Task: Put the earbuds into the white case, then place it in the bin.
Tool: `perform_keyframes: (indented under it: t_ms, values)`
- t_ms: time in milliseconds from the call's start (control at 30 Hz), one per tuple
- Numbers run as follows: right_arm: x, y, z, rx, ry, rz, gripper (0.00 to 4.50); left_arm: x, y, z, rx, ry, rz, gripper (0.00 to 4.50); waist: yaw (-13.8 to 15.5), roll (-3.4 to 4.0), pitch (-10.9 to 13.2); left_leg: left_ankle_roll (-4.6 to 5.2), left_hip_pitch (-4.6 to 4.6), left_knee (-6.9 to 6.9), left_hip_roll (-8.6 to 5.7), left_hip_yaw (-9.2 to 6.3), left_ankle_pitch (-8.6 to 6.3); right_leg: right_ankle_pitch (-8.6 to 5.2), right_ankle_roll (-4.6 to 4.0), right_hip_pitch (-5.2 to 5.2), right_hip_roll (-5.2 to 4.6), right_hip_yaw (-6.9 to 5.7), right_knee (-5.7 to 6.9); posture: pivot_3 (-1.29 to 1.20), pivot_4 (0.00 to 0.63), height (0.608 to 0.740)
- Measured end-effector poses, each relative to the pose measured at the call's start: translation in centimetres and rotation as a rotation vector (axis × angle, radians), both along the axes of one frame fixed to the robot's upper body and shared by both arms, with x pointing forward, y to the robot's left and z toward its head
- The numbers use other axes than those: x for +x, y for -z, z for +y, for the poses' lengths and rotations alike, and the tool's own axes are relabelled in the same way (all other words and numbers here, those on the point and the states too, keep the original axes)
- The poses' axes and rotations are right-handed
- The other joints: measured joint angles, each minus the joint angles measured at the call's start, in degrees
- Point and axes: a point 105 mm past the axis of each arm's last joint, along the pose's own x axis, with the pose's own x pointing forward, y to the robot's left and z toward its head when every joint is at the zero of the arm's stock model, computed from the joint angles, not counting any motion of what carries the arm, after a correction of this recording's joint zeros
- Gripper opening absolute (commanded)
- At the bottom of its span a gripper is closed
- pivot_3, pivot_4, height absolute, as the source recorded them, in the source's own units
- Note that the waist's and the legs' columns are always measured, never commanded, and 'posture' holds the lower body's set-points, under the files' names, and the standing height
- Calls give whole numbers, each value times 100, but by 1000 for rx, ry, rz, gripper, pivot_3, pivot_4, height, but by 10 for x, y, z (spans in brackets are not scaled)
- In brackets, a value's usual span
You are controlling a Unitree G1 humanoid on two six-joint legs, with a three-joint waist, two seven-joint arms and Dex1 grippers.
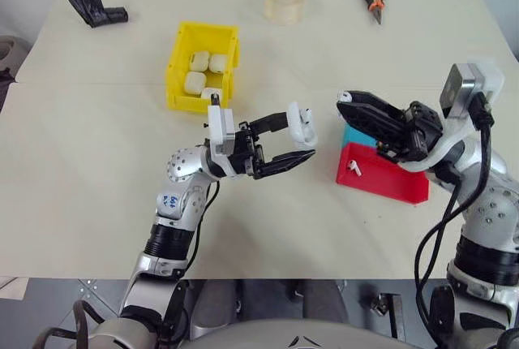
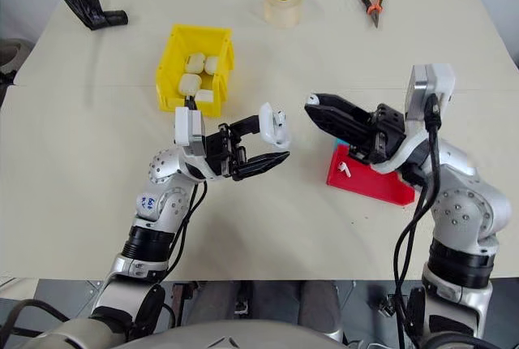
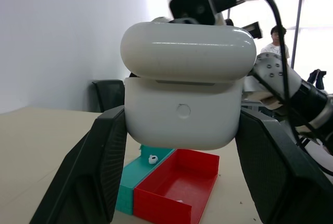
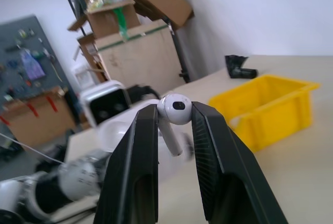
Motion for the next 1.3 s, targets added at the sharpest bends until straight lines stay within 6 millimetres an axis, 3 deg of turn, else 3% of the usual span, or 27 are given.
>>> perform_keyframes:
  t_ms: [167,367,600,1233,1300]
  values:
    - [-14,3,11,55,-23,44,561,3,3,-1,7,9,19,2763,36,0,0,0,2,0,-2,3,0,0,0,0,0,2,0,0,150,740]
    - [-16,12,23,80,-23,76,561,3,-1,-4,7,22,11,2763,34,0,0,0,3,-1,-3,6,0,0,0,0,0,4,0,0,150,740]
    - [-5,21,22,81,42,71,561,3,-1,-5,5,25,19,2763,37,0,0,0,3,-1,-3,7,0,0,0,0,0,4,-1,0,150,740]
    - [-9,37,23,67,40,76,561,5,4,-5,21,20,39,2763,41,0,0,0,4,-2,-3,7,0,0,0,0,0,4,-1,0,150,740]
    - [-7,39,22,35,51,73,1283,6,7,-5,28,15,50,2763,41,0,0,0,4,-2,-3,7,0,0,0,0,0,4,-1,0,150,740]
